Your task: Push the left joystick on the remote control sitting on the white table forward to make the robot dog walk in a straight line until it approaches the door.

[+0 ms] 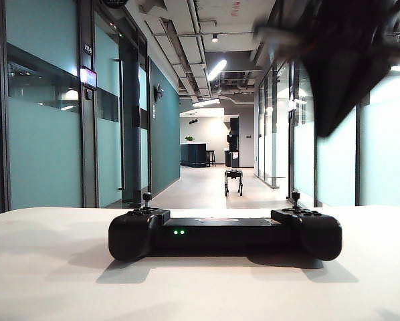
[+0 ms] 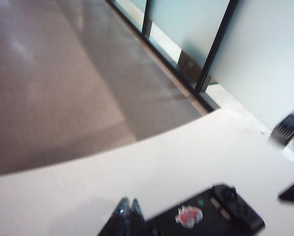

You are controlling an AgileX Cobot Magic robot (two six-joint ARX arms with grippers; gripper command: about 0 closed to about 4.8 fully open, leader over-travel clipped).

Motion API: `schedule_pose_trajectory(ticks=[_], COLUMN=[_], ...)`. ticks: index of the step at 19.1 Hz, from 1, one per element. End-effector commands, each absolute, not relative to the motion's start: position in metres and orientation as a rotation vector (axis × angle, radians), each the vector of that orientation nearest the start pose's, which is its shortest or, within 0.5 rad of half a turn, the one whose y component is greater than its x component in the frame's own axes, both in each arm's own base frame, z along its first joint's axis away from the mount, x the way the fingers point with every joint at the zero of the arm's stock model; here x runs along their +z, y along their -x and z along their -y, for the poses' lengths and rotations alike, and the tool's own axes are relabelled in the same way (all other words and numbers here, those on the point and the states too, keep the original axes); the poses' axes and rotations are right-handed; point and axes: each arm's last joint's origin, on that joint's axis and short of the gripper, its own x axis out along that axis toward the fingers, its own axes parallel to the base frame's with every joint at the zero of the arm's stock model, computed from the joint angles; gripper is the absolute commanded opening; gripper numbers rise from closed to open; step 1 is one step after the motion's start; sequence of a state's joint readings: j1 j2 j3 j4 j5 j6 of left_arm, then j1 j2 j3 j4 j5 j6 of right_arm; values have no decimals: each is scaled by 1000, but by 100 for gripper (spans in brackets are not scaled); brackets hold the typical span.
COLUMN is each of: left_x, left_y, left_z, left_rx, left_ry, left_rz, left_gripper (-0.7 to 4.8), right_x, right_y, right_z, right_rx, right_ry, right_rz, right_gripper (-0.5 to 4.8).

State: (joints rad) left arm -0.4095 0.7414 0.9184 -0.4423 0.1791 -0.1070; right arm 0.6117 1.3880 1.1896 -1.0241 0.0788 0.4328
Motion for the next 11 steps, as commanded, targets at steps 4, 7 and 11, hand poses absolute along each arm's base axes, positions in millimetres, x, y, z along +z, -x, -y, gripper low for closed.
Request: schedule_pose_trajectory(ticks=[4,7,11], left_x=[347,340,319], left_y=[-116,-112,-105], left_z=[57,55,52], left_rx=[-561,-552,-553], left_ry=[52,50,56], left_rz=[-420,-398,-338], left_gripper=[-6,-6,-6], right_x=[321,321,306], right_y=[-188,-178,-165], right_z=[-125,-118,-109], right_rx=[220,282,333], right_ry=[94,65,37], right_rz=[-896,-727,-532], right_gripper=[-1,-1,-1])
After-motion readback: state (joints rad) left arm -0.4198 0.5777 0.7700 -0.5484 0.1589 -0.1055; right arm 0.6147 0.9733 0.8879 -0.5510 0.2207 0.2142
